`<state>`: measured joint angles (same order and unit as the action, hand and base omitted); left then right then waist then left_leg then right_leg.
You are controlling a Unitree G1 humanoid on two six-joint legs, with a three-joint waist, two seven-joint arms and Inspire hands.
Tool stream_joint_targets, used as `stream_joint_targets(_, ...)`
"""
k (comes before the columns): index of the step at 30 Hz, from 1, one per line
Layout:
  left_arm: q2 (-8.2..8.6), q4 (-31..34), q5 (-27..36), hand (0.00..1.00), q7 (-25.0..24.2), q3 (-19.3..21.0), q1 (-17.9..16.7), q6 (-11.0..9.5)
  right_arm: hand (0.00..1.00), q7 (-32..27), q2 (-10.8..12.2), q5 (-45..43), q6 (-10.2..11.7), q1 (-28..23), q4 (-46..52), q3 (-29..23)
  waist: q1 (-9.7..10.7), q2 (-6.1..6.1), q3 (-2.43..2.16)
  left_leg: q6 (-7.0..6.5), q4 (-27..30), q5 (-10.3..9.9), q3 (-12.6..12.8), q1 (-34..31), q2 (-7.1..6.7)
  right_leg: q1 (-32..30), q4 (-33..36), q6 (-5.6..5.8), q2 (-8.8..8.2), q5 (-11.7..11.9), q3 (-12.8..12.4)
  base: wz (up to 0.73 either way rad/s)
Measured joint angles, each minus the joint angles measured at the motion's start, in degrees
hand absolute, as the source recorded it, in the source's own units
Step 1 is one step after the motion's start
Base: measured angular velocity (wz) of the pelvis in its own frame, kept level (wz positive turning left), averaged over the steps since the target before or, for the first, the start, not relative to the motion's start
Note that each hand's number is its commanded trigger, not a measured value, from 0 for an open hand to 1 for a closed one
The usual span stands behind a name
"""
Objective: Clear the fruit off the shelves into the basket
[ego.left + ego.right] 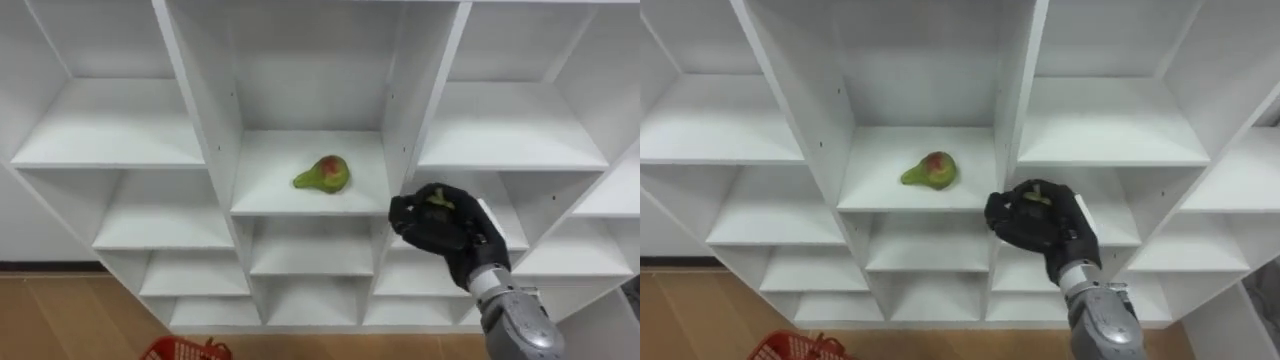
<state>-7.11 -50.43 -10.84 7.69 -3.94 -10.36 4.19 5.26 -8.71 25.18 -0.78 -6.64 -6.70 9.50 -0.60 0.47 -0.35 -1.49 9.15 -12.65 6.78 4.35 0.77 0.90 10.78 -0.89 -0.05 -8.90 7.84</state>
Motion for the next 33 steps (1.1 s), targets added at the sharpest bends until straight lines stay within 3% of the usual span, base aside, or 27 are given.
stream_joint_targets(2, 0.00, 0.0, 0.0, 1.00, -0.7, -0.5, 0.8, -0.1, 1.00, 2.2, 0.0, 2.1, 0.0, -0.2, 1.4, 2.1, 0.0, -0.40, 0.19, 0.02, 0.0, 0.0, 0.5, -0.2, 0.16, -0.3, -0.1, -0.02, 0.18, 0.0, -0.5, -0.08)
stream_joint_targets(8, -0.08, -0.1, 0.2, 1.00, -2.9, -2.0, 1.6, -1.8, 1.00, 9.6, -0.8, 6.1, 0.0, -2.7, 3.4, 5.2, 0.0, -1.25, 0.14, 0.02, 0.0, 0.0, 0.8, -0.7, 0.37, -1.2, -0.2, 0.02, 0.16, 0.1, -1.3, -0.04)
stream_joint_targets(19, -0.45, -0.2, 4.1, 1.00, -4.6, -4.2, 2.6, -2.8, 1.00, 13.7, -1.9, 9.5, 0.0, -3.2, 2.9, 7.2, -0.1, -2.21, 0.27, 0.02, 0.2, 0.0, 1.1, -1.3, 0.50, -2.0, 0.0, -0.03, 0.20, 0.1, -1.3, -0.02)
stream_joint_targets(27, -0.51, -0.2, 6.8, 1.00, -4.5, -5.9, 4.2, -2.8, 1.00, 13.8, -2.0, 9.5, -0.5, -2.8, -10.9, 9.6, -0.5, -2.30, 0.38, 0.02, 0.8, 0.0, 0.7, -2.8, 0.60, -2.6, 0.1, -0.25, 0.17, 0.6, -0.3, 0.04)
stream_joint_targets(33, -0.56, 2.5, 6.9, 1.00, -4.6, -9.4, 6.4, -2.6, 1.00, 10.8, -2.0, 9.9, -0.5, -2.0, -19.6, 10.1, -0.6, -1.17, 0.78, 0.04, 2.6, 0.0, -0.9, -6.7, 0.36, -5.2, 0.4, -0.37, -0.19, 0.9, 1.8, 0.14)
